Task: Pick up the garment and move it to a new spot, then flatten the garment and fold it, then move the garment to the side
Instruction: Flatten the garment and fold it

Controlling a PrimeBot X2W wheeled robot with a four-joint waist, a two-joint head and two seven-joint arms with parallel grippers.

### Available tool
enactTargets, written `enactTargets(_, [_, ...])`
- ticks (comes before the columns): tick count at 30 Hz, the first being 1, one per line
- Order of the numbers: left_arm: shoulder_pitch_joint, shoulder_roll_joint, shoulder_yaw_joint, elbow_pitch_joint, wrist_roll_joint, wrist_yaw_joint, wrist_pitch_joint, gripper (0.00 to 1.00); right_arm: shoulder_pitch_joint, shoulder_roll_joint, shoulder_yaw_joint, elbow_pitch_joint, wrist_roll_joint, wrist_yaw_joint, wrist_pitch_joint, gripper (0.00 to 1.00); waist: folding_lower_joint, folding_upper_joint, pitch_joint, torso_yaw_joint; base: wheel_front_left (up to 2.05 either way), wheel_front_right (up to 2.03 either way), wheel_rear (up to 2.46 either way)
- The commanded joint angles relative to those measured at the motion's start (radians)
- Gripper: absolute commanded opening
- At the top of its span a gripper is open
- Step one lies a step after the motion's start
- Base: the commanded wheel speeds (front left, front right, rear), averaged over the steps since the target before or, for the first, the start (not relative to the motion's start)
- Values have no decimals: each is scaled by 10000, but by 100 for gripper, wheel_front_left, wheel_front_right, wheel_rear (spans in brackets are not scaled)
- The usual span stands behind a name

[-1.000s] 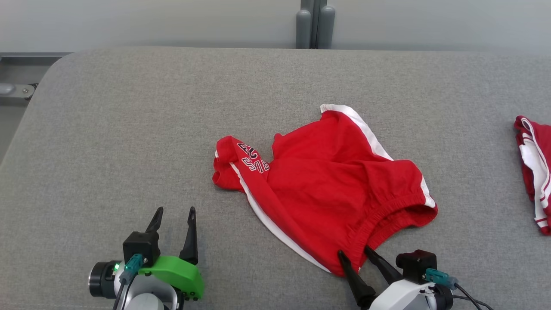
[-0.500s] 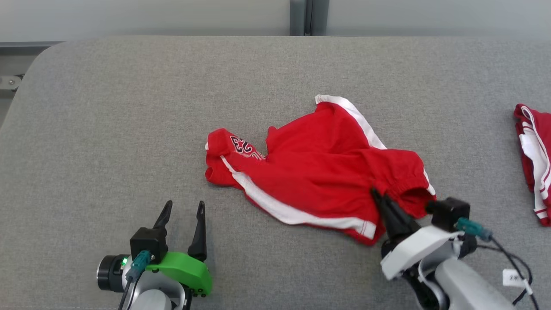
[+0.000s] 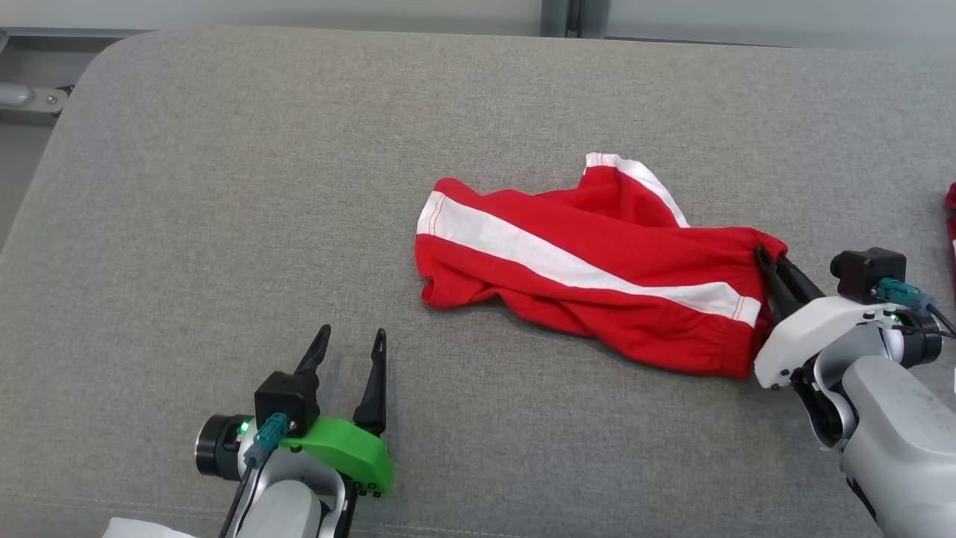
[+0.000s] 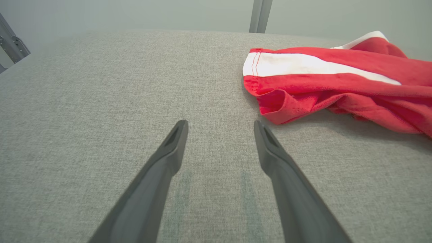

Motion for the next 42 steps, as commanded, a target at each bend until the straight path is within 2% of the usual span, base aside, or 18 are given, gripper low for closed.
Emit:
enactTargets(1, [-120,24,-16,7,-75,54,5,100,-37,-76,30,158,24,-7,-36,100,0,0,-65,-59,0,0,0])
enactTargets(5, [25,25,6,9,-175,82,5,100,198,-111,-273,178,-8,-7,-104,100,0,0,-370,-449,0,0,0])
enactTargets(9, [139,23,85,39,-240,2,5,100,901,-115,-1241,-592,-269,-7,-91,100,0,0,-647,-1013,0,0,0])
enactTargets(13, [99,25,115,225,-453,-166,5,100,1812,151,-1762,-1512,-525,-5,-95,100,0,0,-779,-1552,0,0,0])
enactTargets(19, [-225,31,69,1140,-896,-464,5,100,2932,676,-1861,-2302,-769,-7,-90,100,0,0,-747,-2378,0,0,0])
enactTargets(30, [-600,34,981,1709,-980,-333,5,100,3334,932,-1782,-2528,-968,-7,-92,100,0,0,-471,-3046,0,0,0])
enactTargets(31, [-625,34,1034,1793,-973,-391,5,84,3326,949,-1777,-2540,-974,-7,-92,100,0,0,-441,-3081,0,0,0])
enactTargets(32, [-668,32,1087,1853,-1016,-451,5,28,3320,965,-1770,-2543,-984,-7,-92,100,0,0,-419,-3106,0,0,0])
enactTargets(33, [-724,34,1142,1898,-1038,-512,5,0,3319,993,-1784,-2535,-965,-7,-92,100,0,0,-408,-3122,0,0,0])
enactTargets(42, [-337,35,1384,2095,-838,-774,5,0,3522,1298,-1918,-2466,-930,-7,-92,100,0,0,-795,-2881,0,0,0])
